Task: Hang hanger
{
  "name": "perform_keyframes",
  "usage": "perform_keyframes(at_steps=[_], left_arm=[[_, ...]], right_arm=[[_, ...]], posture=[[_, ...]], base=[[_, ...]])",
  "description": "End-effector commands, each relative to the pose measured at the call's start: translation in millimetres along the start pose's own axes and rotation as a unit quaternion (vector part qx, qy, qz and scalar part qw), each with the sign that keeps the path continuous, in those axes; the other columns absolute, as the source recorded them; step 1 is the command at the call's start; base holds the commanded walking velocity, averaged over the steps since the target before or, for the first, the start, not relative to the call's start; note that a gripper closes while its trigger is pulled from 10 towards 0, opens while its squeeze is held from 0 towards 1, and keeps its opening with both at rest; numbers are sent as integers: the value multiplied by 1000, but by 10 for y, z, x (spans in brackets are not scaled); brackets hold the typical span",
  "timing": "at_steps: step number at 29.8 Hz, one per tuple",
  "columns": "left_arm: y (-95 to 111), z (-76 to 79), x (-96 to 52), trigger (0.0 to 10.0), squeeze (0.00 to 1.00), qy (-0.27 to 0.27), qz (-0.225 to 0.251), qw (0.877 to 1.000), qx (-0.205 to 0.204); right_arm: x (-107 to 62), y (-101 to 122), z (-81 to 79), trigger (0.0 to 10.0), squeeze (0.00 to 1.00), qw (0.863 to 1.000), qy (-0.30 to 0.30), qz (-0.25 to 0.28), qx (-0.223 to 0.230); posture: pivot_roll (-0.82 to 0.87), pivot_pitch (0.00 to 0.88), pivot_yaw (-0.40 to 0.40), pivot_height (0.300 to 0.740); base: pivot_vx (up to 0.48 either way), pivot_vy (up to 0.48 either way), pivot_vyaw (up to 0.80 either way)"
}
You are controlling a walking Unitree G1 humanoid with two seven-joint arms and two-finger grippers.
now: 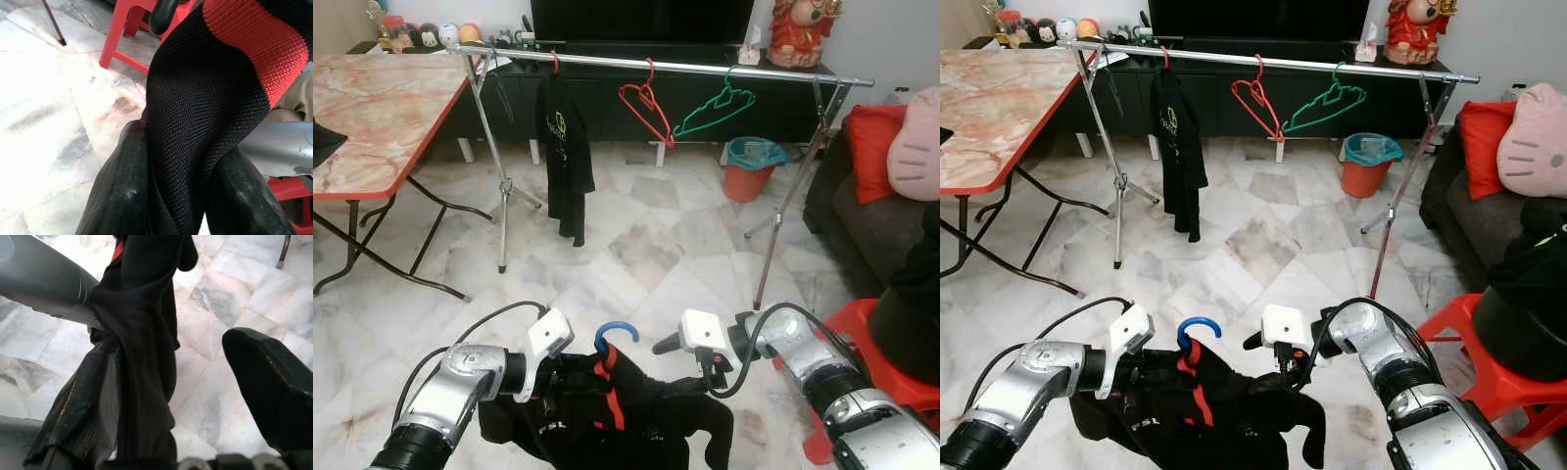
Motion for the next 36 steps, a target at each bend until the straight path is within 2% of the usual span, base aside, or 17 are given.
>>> perform_keyframes(at_steps=[1, 6, 11, 12, 13, 14, 17, 20, 21, 24, 26, 27, 28, 29, 30, 32, 36], left_arm=[[0, -17, 18, 0, 0, 2, -3, 1000, 11], [-43, -58, 27, 0, 0, 23, -8, 1000, 13], [-65, -292, 10, 0, 0, 134, 2, 991, 29], [-58, -333, 0, 1490, 0, 154, 6, 988, 30], [-48, -379, -13, 1490, 0, 176, 11, 984, 30], [-7, -477, -47, 9529, 0, 226, 26, 973, 31], [11, -583, -79, 10000, 0, 288, 44, 956, 20], [-16, -654, -108, 10000, 0, 344, 60, 937, -3], [-16, -654, -108, 10000, 0, 344, 60, 937, -3], [-82, -692, -116, 10000, 0, 395, 84, 913, -49], [-95, -694, -116, 10000, 0, 402, 87, 910, -54], [-129, -706, -126, 10000, 0, 428, 95, 896, -64], [-129, -706, -126, 10000, 0, 428, 95, 896, -64], [-141, -710, -134, 10000, 0, 440, 101, 889, -70], [-167, -715, -149, 10000, 0, 461, 114, 876, -86], [-184, -718, -162, 10000, 0, 476, 124, 865, -97], [-194, -718, -193, 10000, 0, 501, 150, 845, -112]], right_arm=[[-75, 50, 99, 10000, 4, 999, -26, -10, -20], [-89, -4, 81, 10000, 0, 999, -21, -31, -22], [-104, -139, -21, 10000, 0, 998, 4, -58, -13], [-102, -161, -37, 10000, 0, 998, 7, -64, -13], [-99, -180, -49, 10000, 0, 998, 8, -68, -14], [-93, -202, -20, 10000, 0, 997, -22, -68, -9], [-103, -219, 113, 10000, 0, 991, -118, -61, 9], [-159, -249, 317, 10000, 0, 957, -279, -28, 79], [-159, -249, 317, 10000, 0, 957, -279, -28, 79], [-216, -392, 360, 10000, 0, 893, -406, 26, 192], [-222, -428, 355, 10000, 0, 879, -424, 35, 216], [-225, -585, 289, 10000, 0, 831, -475, 47, 286], [-225, -585, 289, 10000, 0, 831, -475, 47, 286], [-206, -689, 219, 10000, 0, 806, -494, 47, 323], [-160, -875, 66, 10000, 0, 757, -526, 42, 385], [-121, -1025, -78, 10000, 0, 708, -551, 41, 440], [-7, -1277, -407, 10000, 0, 644, -568, 10, 513]], posture=[[20, 0, -62, 740], [20, 0, -62, 740], [20, 0, -60, 740], [18, 0, -59, 740], [18, 0, -59, 740], [18, 0, -59, 740], [20, 0, -59, 740], [13, 0, -57, 740], [13, 0, -57, 740], [14, 0, -54, 740], [14, 0, -51, 740], [6, 0, -45, 740], [6, 0, -45, 740], [6, 0, -45, 740], [4, 0, -42, 740], [4, 0, -40, 740], [3, 0, -27, 740]], base=[[0, 0, 0], [0, 0, 0], [0, 0, 0], [0, 0, 0], [0, 0, 0], [0, 0, 0], [0, 0, 0], [0, 0, 0], [0, 0, 0], [0, 0, 0], [0, 0, 0], [0, 0, 0], [0, 0, 0], [0, 0, 0], [0, 0, 0], [0, 0, 0], [0, 0, 0]])
Point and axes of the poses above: a point about 5 cm out from each wrist's last joint towards the gripper, its own x axis pointing out of the wrist towards the gripper, its own y axis along the axis of the wrist's last joint, z = x × y, the point moved 2 cm from there along x, pointing out of the wrist towards the gripper, and after that the axes turned 1 degree about -x, right-handed, at the moved point
